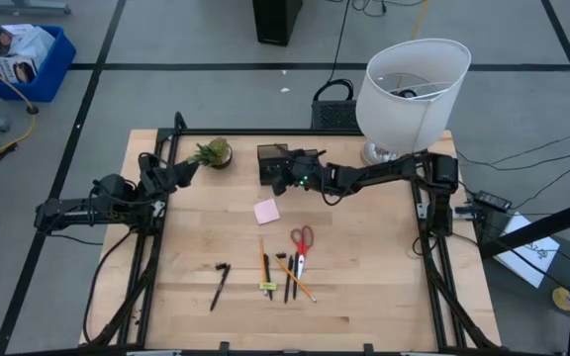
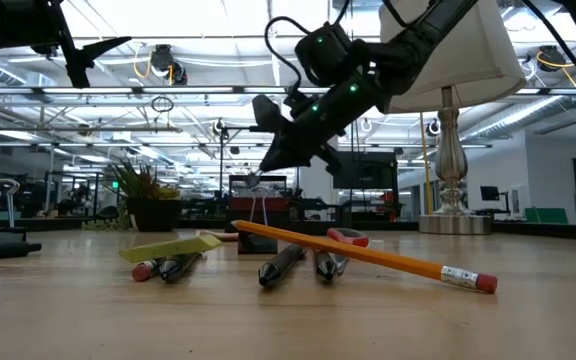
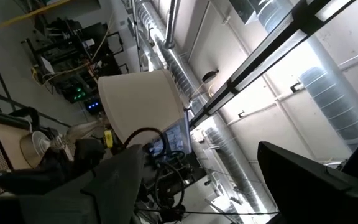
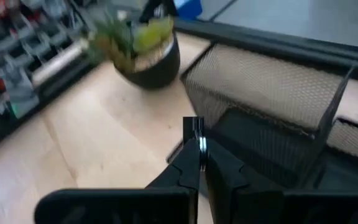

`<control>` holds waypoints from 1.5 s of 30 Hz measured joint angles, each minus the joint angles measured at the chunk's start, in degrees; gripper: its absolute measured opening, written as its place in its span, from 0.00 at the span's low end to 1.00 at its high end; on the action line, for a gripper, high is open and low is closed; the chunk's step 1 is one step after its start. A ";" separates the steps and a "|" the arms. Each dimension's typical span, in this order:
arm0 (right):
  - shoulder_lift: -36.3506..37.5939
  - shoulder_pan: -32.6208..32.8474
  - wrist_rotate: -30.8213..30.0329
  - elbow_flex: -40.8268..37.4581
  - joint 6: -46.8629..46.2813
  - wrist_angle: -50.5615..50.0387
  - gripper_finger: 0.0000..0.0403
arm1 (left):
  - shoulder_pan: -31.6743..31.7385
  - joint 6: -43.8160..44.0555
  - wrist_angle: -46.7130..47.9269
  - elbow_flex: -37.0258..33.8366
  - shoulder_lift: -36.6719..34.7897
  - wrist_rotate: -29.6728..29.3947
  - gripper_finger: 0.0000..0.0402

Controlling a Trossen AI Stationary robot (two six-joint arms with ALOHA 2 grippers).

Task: Pick and place office supplies into organizer
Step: Put the black binder clip into the black desk organizer

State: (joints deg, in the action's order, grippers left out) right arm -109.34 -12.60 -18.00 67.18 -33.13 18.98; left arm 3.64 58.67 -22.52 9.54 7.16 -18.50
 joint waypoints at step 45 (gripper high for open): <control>0.73 2.75 39.55 -0.04 -0.87 -0.95 0.28 | -0.02 5.17 0.56 -0.02 0.05 7.42 0.80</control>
State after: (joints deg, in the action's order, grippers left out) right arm -108.61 -9.85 21.55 67.13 -34.00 18.03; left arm 3.62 63.84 -21.96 9.52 7.21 -11.08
